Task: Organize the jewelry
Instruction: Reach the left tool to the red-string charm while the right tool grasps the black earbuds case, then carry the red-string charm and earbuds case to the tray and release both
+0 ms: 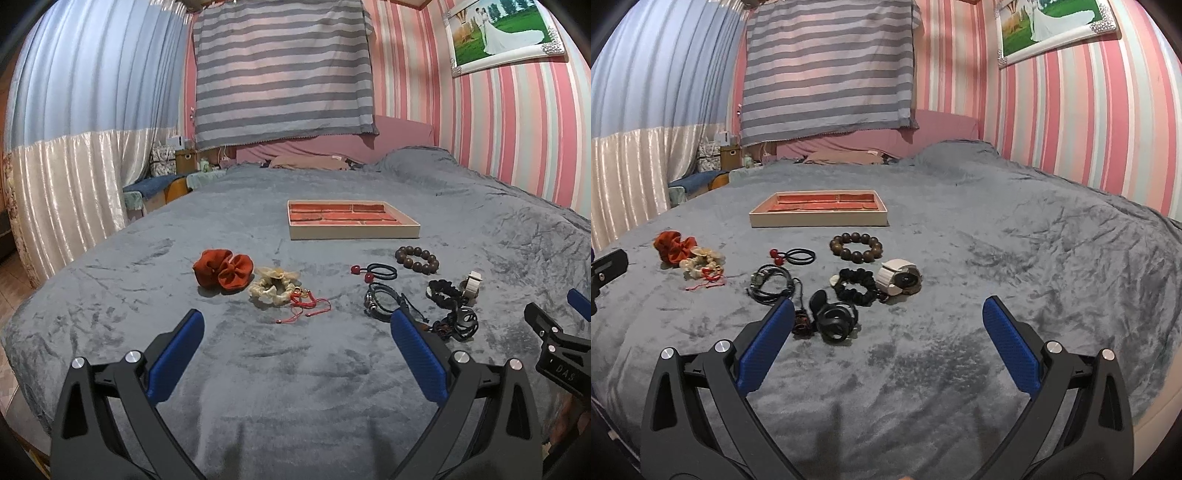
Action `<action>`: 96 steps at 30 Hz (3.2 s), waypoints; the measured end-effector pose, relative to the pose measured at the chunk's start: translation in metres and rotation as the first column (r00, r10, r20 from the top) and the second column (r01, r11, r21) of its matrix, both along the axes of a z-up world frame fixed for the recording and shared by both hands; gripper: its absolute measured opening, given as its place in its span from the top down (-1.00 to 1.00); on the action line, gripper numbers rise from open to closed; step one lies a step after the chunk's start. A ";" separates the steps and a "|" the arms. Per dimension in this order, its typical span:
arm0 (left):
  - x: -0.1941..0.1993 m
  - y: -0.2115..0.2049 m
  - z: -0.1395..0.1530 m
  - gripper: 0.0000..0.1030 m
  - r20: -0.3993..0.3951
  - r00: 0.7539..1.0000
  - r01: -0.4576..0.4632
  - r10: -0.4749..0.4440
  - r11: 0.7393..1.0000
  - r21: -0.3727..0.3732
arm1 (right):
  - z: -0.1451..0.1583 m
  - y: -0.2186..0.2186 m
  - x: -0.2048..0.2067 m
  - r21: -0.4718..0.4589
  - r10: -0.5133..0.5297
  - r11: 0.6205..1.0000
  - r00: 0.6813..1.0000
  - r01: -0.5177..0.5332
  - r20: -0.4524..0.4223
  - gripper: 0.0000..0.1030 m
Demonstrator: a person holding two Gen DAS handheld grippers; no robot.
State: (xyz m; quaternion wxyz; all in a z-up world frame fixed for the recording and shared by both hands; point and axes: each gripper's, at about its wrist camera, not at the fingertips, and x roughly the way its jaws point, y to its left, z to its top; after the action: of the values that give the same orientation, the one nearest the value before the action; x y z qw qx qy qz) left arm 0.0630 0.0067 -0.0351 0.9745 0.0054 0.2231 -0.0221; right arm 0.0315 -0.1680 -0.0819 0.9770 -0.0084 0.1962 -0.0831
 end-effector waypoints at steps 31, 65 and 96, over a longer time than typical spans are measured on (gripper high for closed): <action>0.108 0.018 -0.040 -0.91 -0.153 0.988 0.019 -0.023 0.999 -0.029 | -0.034 0.012 0.097 0.036 0.049 0.998 0.986 -0.044 -0.159 -0.90; 0.199 -0.006 -0.094 0.04 -0.397 0.910 0.108 -0.117 0.993 -0.046 | -0.067 0.007 0.138 0.155 0.135 0.984 0.938 -0.089 -0.318 0.04; 0.195 -0.006 -0.091 0.82 -0.381 0.914 0.118 -0.135 0.991 -0.068 | -0.061 0.000 0.139 0.228 0.188 0.966 0.933 -0.120 -0.306 0.06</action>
State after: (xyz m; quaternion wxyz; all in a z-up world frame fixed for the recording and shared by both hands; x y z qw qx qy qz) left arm 0.2577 0.0007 -0.1257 0.9081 -0.0056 0.4088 -0.0906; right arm 0.1703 -0.1683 -0.1427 0.9303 0.0635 0.3609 0.0176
